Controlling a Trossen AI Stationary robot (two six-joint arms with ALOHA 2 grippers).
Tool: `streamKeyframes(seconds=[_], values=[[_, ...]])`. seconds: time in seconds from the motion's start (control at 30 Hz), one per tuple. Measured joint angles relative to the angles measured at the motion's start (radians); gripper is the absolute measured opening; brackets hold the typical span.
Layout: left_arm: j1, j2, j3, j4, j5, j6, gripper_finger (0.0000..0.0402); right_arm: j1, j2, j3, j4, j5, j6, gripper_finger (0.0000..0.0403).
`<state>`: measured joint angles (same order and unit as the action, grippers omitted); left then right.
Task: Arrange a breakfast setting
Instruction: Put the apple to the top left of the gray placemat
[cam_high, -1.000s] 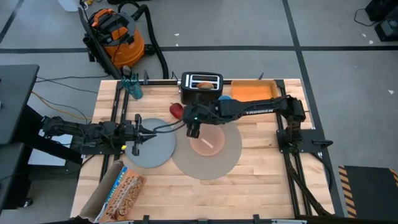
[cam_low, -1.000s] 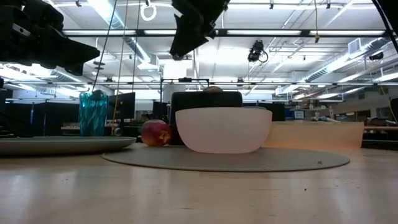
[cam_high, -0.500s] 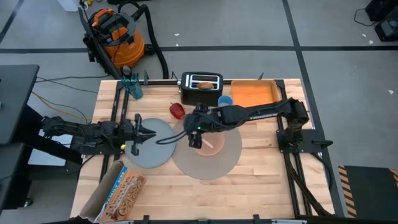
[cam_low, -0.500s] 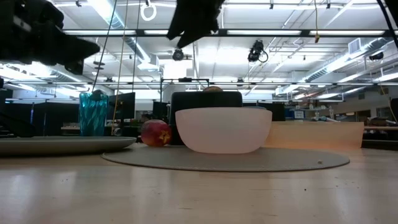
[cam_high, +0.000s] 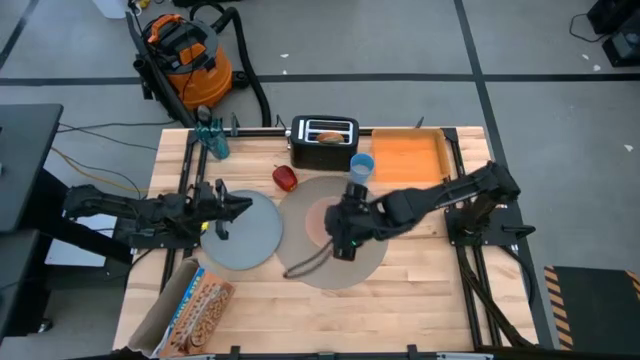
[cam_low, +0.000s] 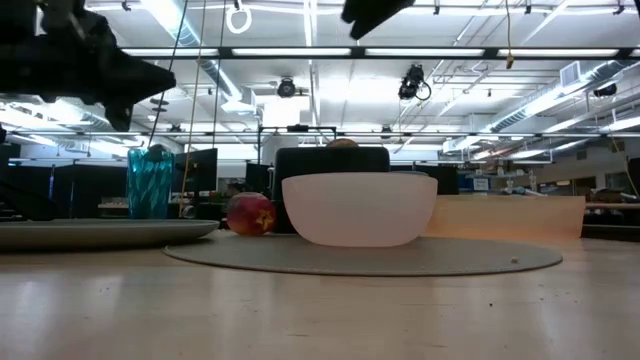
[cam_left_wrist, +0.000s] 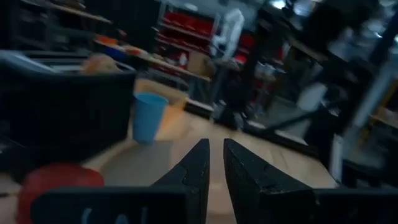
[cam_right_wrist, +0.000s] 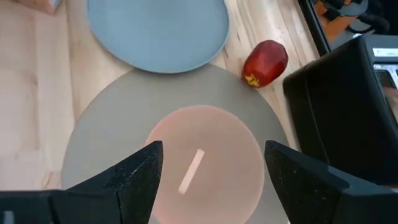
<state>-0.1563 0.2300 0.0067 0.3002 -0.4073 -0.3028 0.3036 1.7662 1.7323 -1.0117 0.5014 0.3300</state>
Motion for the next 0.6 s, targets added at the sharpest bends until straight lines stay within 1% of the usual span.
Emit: streamKeyframes(seconds=[0.07,0.1,0.27,0.37,0.43,0.53,0.6], values=[[0.019,0.074,0.005,0.049,0.001,0.006,0.0055,0.024,-0.017,-0.032,0.004,0.025,0.027,0.0288],[0.033,0.116,0.02,0.043,0.0,0.007,0.0055,0.034,-0.026,-0.047,0.007,0.037,0.039,0.0288],[0.139,0.359,0.153,0.002,-0.011,-0.01,0.0055,0.068,-0.073,-0.129,0.037,0.095,0.072,0.029],[0.214,0.493,0.235,-0.105,-0.011,-0.004,0.0062,0.086,-0.09,-0.184,0.083,0.115,0.072,0.029],[0.266,0.572,0.294,-0.177,-0.008,0.0,0.0074,0.095,-0.103,-0.22,0.116,0.121,0.072,0.029],[0.351,0.668,0.366,-0.316,-0.009,0.005,0.0107,0.103,-0.12,-0.274,0.164,0.123,0.074,0.029],[0.407,0.717,0.4,-0.36,-0.009,0.007,0.013,0.105,-0.126,-0.298,0.184,0.123,0.089,0.029]])
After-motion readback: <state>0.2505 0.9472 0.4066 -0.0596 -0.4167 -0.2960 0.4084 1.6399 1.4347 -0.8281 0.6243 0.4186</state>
